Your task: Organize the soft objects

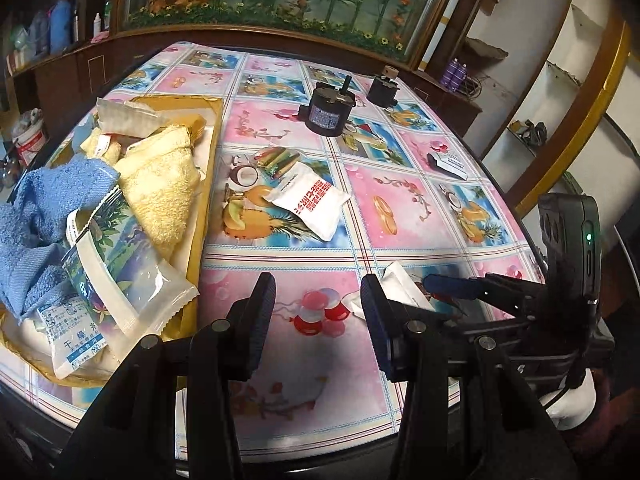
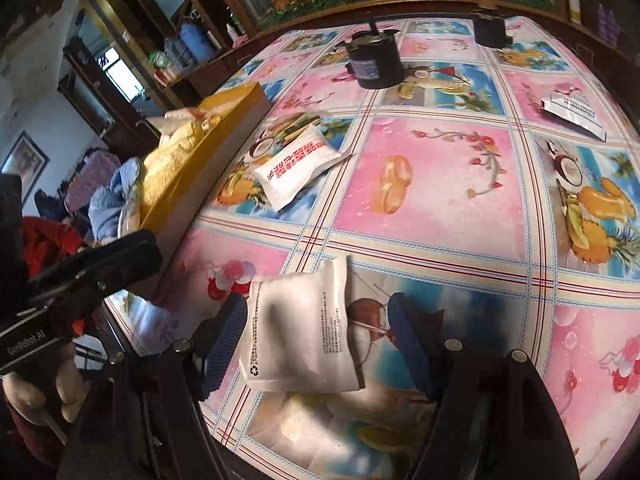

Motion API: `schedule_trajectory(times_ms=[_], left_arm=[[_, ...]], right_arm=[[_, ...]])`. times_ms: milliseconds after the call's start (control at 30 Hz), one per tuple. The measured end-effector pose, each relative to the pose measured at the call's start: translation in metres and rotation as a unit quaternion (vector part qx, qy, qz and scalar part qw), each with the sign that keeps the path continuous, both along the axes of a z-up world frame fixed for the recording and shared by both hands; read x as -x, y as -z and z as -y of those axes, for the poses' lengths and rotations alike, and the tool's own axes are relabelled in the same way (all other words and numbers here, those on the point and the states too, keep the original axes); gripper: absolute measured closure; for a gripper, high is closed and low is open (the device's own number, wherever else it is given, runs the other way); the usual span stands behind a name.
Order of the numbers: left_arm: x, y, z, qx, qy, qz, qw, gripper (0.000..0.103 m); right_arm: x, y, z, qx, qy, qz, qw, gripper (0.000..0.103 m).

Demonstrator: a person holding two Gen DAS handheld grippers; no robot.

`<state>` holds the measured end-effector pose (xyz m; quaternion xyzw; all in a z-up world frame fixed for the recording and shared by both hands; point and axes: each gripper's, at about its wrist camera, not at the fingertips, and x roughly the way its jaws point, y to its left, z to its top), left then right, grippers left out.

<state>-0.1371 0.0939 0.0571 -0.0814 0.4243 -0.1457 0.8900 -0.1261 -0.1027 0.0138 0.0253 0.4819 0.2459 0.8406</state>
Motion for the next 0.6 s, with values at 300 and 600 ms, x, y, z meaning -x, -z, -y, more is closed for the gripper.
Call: schedule_trajectory(times_ms=[300,600], left_arm=[[-0.013,-0.013,-0.013,0.001,-0.033,-0.002,0.9994,0.059],[-0.035,-0.015,-0.015,0.023,-0.047,-0.02,0.9984,0.059]], right_arm=[[0.02,0.007,-0.044,0.158,-0.058,0.049,0.985,0.024],[-0.021,0.002,0.01,0.122,-0.011,0.037,0.992,0.043]])
